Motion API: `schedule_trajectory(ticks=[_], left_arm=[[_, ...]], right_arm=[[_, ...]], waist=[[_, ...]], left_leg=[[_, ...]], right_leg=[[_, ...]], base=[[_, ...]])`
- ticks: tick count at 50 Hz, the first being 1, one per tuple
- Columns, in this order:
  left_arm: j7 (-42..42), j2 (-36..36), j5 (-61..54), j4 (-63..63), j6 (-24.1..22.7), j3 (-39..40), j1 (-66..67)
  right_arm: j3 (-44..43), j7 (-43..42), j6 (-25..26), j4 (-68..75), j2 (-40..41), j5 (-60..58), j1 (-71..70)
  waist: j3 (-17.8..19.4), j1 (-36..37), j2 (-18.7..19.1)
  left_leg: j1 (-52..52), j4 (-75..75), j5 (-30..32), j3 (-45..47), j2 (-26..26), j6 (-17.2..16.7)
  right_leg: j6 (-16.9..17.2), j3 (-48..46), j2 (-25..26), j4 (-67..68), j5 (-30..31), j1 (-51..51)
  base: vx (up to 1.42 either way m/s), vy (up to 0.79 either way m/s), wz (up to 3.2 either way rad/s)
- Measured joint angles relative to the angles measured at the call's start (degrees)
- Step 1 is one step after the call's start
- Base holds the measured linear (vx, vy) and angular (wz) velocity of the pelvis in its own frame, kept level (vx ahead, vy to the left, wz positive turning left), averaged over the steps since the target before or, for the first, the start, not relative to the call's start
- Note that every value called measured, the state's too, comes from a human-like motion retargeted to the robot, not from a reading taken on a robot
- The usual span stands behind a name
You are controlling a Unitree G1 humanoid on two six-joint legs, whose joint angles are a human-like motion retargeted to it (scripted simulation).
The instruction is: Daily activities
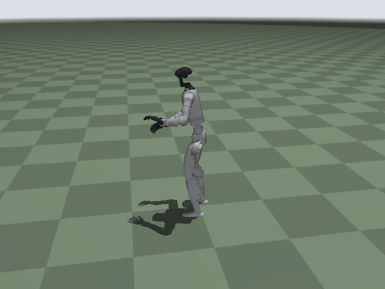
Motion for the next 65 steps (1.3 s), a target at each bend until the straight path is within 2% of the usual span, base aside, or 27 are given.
schedule_trajectory(ticks=[17, 35, 48, 65], left_arm=[[0.3, 0.0, 5.2, 3.7, 0.7, -5.5, -2.4], [-0.4, -6.3, 9.8, 19.9, 1.8, -15.2, -11.3], [2.8, -8.5, 8.4, 27.9, 3.9, -16.4, -14.4], [2.8, -5.2, 10.9, 30.6, 5.6, -17.9, -17.5]], right_arm=[[1.6, -0.8, -0.8, 1.0, 0.9, -1.1, -0.6], [4.3, 1.3, -2.7, -0.5, 1.3, 0.2, 0.6], [6.0, 2.4, -3.5, -0.5, 2.2, 1.8, 0.0], [7.7, 5.8, -3.0, 4.2, 4.9, 3.3, -3.5]], waist=[[0.0, -2.1, -0.5], [0.4, -6.6, -2.3], [1.3, -8.1, -3.6], [1.7, -8.0, -5.0]], left_leg=[[1.1, 0.5, -0.4, 2.7, 0.2, 0.8], [2.8, 0.3, -0.5, 7.3, 0.3, 1.8], [3.2, -0.4, 0.0, 10.5, 0.1, 2.5], [2.8, -0.7, 0.8, 13.8, 0.4, 3.6]], right_leg=[[0.7, 2.0, -0.1, 1.1, -0.5, -0.7], [2.4, 6.0, -0.1, 4.4, -0.7, -3.3], [4.4, 8.9, 0.1, 5.4, 0.0, -5.7], [6.7, 12.0, 1.3, 3.0, 2.6, -7.5]], base=[[0.00, 0.00, -0.11], [-0.03, 0.01, -0.28], [-0.04, 0.01, -0.29], [-0.04, 0.00, -0.29]])
